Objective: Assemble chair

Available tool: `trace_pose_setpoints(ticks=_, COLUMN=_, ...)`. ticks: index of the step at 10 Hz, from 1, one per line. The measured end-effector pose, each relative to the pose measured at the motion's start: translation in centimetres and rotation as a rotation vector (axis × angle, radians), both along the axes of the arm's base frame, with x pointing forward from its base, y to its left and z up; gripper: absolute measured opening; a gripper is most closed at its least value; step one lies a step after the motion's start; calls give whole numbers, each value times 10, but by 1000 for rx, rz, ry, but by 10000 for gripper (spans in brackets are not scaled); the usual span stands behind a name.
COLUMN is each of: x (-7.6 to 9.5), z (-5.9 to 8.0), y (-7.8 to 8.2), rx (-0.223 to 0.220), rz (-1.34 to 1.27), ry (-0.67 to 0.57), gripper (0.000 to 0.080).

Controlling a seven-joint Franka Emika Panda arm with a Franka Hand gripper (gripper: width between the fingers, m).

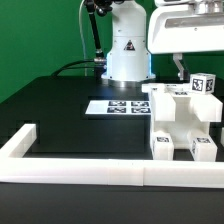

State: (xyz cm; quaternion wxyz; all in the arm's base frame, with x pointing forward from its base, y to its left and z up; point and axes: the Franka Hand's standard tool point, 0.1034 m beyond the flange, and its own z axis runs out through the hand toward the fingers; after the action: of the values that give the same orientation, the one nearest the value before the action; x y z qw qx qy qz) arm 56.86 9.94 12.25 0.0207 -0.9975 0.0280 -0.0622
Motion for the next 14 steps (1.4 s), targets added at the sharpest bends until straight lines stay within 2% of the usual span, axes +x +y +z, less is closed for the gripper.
trace_pose_setpoints(ticks=5, x=0, z=0, y=-1, rx=-56, rz=302, ry=-10, gripper=649)
trace_pose_setpoints(ticks=8, x=1, z=0, y=-8, rx=-102, rz=568, ry=-15, gripper=649)
trace_pose_setpoints(ticks=12, x=2, z=0, y=-13, rx=-112, rz=629, ry=-16, gripper=649)
trace_pose_setpoints(ticks=14, x=2, z=0, y=-13, rx=-112, rz=628, ry=-16, gripper=388)
